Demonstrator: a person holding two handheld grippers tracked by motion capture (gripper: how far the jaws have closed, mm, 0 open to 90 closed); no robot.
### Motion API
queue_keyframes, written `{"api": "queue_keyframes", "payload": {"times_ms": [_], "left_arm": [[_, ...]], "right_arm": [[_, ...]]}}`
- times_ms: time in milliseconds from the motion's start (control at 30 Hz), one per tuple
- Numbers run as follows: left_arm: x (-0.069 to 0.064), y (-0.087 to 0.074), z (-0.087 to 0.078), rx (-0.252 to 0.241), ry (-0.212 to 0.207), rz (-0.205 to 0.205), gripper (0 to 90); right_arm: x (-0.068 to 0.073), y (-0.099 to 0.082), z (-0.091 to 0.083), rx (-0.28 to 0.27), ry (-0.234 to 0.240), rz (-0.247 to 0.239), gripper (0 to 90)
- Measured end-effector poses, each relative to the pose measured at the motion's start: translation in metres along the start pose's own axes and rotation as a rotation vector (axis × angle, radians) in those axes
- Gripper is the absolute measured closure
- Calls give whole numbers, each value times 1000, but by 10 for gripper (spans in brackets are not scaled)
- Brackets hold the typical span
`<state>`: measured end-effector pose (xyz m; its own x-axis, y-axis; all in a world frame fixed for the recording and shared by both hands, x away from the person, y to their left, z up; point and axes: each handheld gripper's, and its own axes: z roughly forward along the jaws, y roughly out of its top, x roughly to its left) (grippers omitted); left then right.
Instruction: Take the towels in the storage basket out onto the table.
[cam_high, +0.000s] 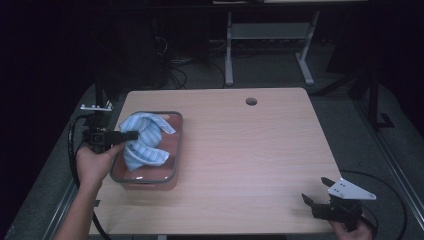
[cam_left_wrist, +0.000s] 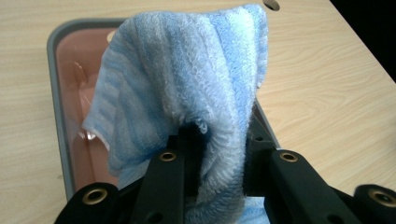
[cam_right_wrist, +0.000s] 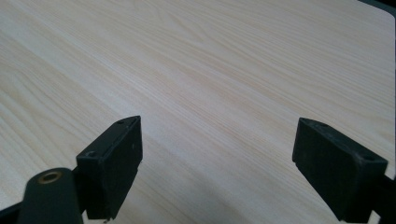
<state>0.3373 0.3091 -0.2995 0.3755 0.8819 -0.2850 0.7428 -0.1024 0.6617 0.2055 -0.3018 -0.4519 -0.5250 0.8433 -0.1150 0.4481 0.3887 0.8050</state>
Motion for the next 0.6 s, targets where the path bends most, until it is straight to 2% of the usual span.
{"api": "queue_keyframes", "payload": {"times_ms": [333, 600], "left_arm": [[-18, 16, -14, -18, -18, 49, 734], [-34, 24, -17, -12, -29, 87, 734]], "right_arm": [[-1, -1, -1, -2, -6, -3, 154], [-1, -1, 0, -2, -3, -5, 146]]}}
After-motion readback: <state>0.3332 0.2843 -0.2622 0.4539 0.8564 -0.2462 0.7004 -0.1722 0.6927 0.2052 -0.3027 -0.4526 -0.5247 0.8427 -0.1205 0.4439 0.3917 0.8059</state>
